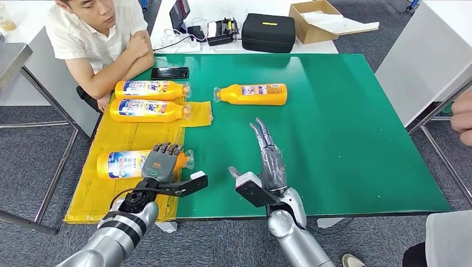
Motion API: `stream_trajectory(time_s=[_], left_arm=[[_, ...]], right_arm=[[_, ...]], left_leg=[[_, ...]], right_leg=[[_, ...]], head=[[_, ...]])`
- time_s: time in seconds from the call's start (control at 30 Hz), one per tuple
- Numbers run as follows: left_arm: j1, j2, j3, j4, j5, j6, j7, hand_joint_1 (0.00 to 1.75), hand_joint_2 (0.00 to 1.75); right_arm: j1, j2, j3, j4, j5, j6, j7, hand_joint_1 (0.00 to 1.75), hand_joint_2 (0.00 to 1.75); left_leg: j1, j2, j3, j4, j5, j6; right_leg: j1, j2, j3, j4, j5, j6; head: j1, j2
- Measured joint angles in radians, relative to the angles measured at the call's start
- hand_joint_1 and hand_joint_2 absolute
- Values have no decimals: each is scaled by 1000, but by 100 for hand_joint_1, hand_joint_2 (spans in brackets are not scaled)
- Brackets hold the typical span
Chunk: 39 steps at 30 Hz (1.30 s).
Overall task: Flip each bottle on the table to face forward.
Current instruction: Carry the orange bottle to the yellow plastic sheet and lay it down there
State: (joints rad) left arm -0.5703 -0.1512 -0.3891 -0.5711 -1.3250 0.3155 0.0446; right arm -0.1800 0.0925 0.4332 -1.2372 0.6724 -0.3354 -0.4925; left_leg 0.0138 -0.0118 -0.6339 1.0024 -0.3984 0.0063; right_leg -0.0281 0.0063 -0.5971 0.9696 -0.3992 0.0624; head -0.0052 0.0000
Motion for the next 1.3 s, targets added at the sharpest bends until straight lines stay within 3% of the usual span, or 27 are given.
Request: stream_trajectory(time_s=[0.17,0.33,0.9,1.0,1.13,1.3], left_arm=[[-27,-16,0,13,12,-80,-3,0,175],[-38,-22,0,23,26,-90,-19,0,175],[-8,-33,-11,1,109,49,-148,0,175],[34,-39,-12,-66,258,87,-274,0,175],[168,-53,-18,-287,649,90,-484,0,175],[328,-57,-55,-570,876,153,-554,0,175]], right_arm=[[1,5,-5,6,2,0,0,0,175],[1,6,-7,10,1,0,-1,0,175],[5,6,-12,31,-10,-5,-16,0,175],[9,6,-12,32,-9,-33,-25,0,175],[28,2,-23,30,-15,-108,-34,0,175],[70,-17,-64,13,-10,-179,-32,0,175]], left_leg=[[0,0,0,0,0,0],[0,0,0,0,0,0],[0,0,0,0,0,0],[0,0,0,0,0,0],[-1,0,0,0,-1,0],[-1,0,-1,0,-2,-1]], right_leg=[[0,0,0,0,0,0],[0,0,1,0,0,0],[0,0,0,0,0,0],[0,0,0,0,0,0],[-1,0,-1,0,0,0],[-1,0,-1,0,-2,2]], head=[[0,0],[0,0],[0,0],[0,0],[0,0],[0,0]])
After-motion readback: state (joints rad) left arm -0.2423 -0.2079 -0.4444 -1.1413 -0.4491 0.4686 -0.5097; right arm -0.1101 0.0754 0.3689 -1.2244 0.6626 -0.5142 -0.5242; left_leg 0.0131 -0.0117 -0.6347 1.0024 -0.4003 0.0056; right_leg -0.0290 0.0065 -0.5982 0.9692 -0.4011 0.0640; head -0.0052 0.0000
